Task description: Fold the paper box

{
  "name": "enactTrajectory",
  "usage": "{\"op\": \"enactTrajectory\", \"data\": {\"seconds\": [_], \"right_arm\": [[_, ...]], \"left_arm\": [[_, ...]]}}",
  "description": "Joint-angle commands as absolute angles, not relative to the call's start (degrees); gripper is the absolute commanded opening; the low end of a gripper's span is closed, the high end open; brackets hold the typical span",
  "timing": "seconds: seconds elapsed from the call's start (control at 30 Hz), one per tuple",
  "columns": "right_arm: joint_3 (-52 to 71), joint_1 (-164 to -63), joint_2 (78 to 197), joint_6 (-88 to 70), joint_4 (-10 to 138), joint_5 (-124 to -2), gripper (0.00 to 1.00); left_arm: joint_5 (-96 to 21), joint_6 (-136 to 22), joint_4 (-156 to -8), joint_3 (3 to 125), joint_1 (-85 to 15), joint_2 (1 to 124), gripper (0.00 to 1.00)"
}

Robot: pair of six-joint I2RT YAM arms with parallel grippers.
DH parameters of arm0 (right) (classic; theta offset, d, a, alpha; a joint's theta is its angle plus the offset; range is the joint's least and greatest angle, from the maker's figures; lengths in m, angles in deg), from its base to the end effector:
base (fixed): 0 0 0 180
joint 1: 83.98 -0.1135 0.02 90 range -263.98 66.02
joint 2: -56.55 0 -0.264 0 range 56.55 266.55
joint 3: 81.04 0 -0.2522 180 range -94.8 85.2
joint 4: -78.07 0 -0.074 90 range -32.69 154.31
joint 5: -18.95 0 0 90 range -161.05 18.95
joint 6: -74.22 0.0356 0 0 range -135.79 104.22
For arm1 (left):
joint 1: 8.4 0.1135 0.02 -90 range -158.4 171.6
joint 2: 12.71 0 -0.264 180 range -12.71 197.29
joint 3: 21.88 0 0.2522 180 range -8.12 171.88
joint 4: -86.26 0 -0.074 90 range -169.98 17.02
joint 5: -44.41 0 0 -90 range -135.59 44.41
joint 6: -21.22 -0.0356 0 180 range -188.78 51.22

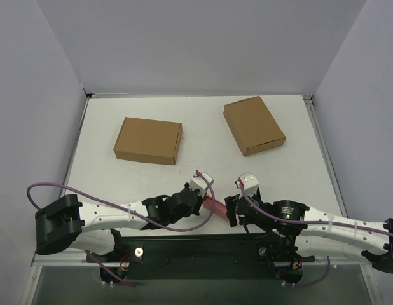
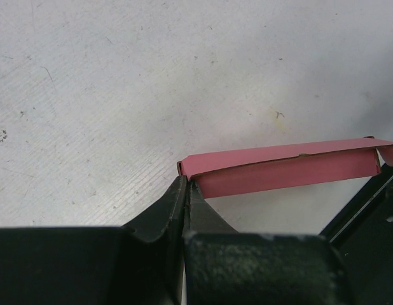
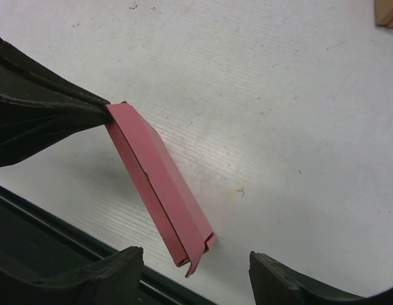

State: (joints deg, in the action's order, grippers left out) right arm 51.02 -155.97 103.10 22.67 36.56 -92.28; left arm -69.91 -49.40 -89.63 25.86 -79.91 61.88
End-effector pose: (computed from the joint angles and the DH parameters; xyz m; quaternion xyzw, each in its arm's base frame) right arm 0.0656 0.1601 0.2422 -0.1828 0.8757 0.2451 0.3736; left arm 0.0983 -0.2477 0.1993 0.2805 0.8097 -0.2146 0.4686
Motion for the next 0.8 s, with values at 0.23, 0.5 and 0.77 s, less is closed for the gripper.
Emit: {"op": "enactTrajectory", "data": {"seconds": [0.23,0.5,0.77], "right_arm": [[44.5,-156.0,104.1,33.7,23.1,-93.5,0.43],[43.5,-156.0,109.1,34.0,24.8,-93.8,0.36],[45.3,-155.9,110.6,35.2,29.9,-93.8,0.31]], "left_arm": [[-68.4,-46.1,-75.6,27.5,-79.8,65.5,0.00],[-68.4,-46.0,-75.1,27.5,-79.8,64.7,0.00],[-68.2,-45.8,-75.0,27.4,-79.8,64.5,0.00]]}}
